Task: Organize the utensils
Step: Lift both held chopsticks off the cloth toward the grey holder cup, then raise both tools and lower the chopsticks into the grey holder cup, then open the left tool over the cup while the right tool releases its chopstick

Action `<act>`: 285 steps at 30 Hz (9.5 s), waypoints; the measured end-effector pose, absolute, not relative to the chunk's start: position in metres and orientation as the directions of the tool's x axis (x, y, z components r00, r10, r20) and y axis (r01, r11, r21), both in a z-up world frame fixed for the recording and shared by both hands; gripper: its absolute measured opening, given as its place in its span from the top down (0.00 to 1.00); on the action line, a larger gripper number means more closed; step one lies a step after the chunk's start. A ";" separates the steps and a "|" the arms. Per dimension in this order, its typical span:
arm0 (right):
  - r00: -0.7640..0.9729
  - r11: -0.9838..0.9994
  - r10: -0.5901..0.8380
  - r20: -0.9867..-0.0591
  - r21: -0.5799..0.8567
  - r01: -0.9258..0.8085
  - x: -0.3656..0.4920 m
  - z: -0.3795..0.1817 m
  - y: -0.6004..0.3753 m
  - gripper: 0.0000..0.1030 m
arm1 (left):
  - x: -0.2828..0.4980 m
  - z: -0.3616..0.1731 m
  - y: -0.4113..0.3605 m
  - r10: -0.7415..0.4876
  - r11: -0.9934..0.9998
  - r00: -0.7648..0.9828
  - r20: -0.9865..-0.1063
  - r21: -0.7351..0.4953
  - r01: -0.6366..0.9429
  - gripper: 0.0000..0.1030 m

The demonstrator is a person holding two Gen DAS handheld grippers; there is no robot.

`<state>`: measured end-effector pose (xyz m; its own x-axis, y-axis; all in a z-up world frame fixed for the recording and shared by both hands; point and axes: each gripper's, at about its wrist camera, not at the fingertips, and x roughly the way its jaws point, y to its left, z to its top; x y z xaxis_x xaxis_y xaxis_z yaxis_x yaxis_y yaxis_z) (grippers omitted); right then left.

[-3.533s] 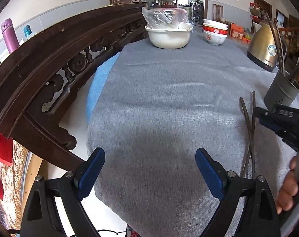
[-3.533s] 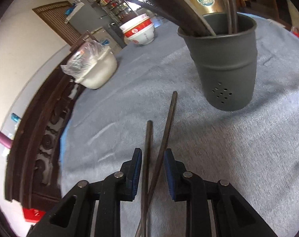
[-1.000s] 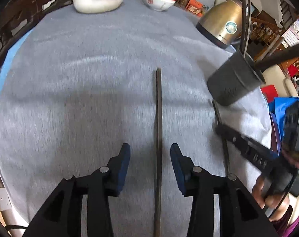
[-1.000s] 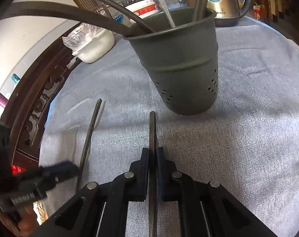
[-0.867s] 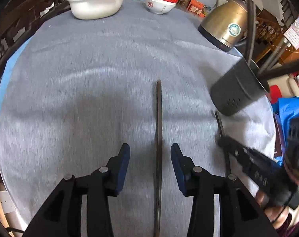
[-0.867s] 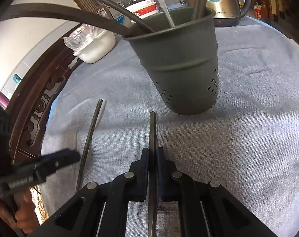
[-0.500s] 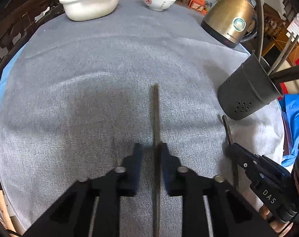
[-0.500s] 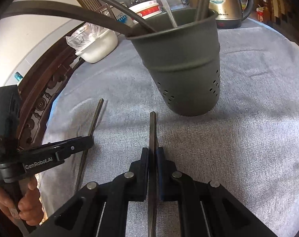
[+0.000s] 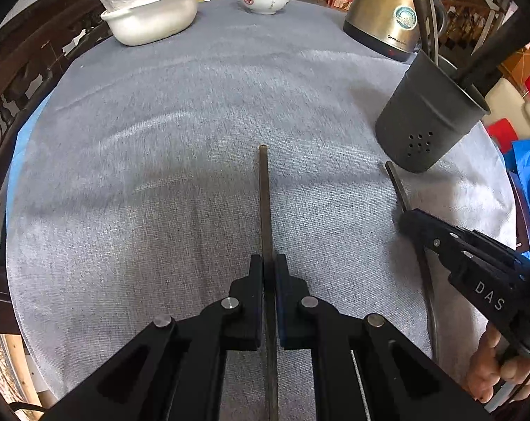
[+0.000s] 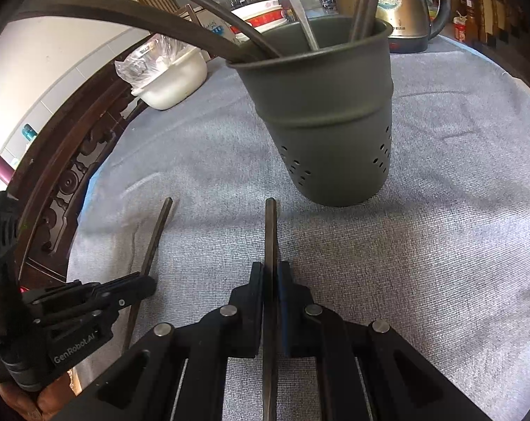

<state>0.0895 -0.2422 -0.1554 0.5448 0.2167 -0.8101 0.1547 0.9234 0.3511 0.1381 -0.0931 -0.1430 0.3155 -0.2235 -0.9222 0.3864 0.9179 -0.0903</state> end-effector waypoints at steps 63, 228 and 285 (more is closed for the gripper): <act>0.598 0.932 0.184 -0.780 0.332 0.147 0.092 -0.140 -0.234 0.94 | 0.159 -0.122 -0.041 -0.387 0.906 0.369 -0.845 -0.274 0.323 0.95; 0.982 0.933 -0.103 -0.160 0.326 0.151 0.023 0.088 -0.336 0.94 | 0.103 0.138 -0.175 -0.496 0.867 0.781 -0.379 -0.169 0.468 0.95; 0.930 0.810 0.140 -0.339 0.580 0.090 -0.015 0.024 -0.330 0.89 | 0.038 0.070 -0.140 -0.163 0.965 0.908 -0.386 0.130 0.228 0.15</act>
